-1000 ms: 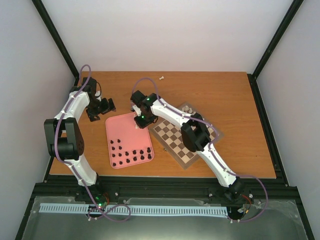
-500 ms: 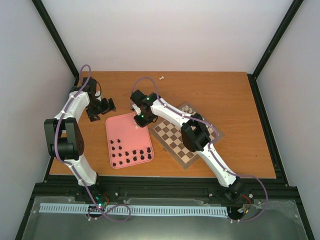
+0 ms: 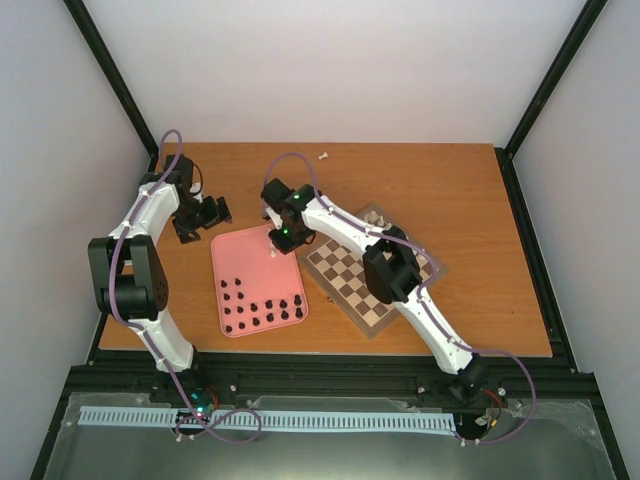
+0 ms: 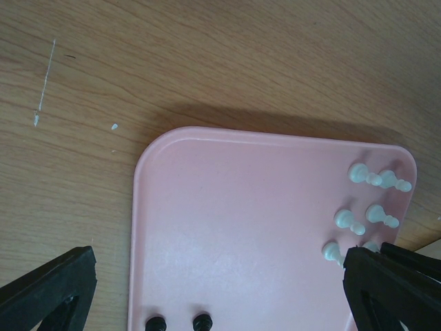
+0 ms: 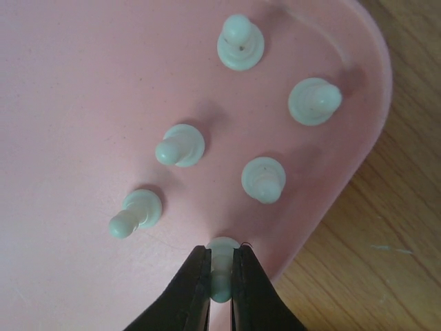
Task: Set up the chess pieces on the board
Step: Pick up the chess piece from the storage box, then place the chess piece on the chessboard.
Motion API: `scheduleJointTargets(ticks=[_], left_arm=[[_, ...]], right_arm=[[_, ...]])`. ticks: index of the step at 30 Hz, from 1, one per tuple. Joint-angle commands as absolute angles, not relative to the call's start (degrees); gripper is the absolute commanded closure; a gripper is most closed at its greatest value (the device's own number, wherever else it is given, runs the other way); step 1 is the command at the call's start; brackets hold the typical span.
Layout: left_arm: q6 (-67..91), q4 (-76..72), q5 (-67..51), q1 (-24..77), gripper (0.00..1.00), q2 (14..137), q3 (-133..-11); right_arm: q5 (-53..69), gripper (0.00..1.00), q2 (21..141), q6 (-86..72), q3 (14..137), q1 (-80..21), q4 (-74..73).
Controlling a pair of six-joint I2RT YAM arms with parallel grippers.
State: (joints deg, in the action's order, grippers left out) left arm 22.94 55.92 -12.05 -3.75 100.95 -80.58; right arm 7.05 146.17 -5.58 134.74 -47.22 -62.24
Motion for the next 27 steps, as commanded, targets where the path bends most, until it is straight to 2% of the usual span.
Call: scheduleJointTargets(ticks=[1, 8, 18, 27], left_arm=[[22.9, 55.6, -12.0, -3.6, 0.00, 98.7, -80.9], [23.0, 55.5, -12.0, -3.6, 0.00, 98.9, -81.1], [23.0, 55.7, -12.1, -3.6, 0.00, 99.2, -81.6], [23.0, 55.7, -11.9, -3.6, 0.00, 99.7, -81.7]], right_arm=[[4.9, 0.92, 139.5, -5.8, 135.2, -47.0, -63.4], [4.0, 0.92, 131.2, -8.0, 130.1, -43.7, -63.8], [-0.9, 0.92, 115.7, -12.0, 102.1, -33.2, -56.1], [-3.1, 0.93, 110.9, -13.3, 89.4, -27.6, -51.1]])
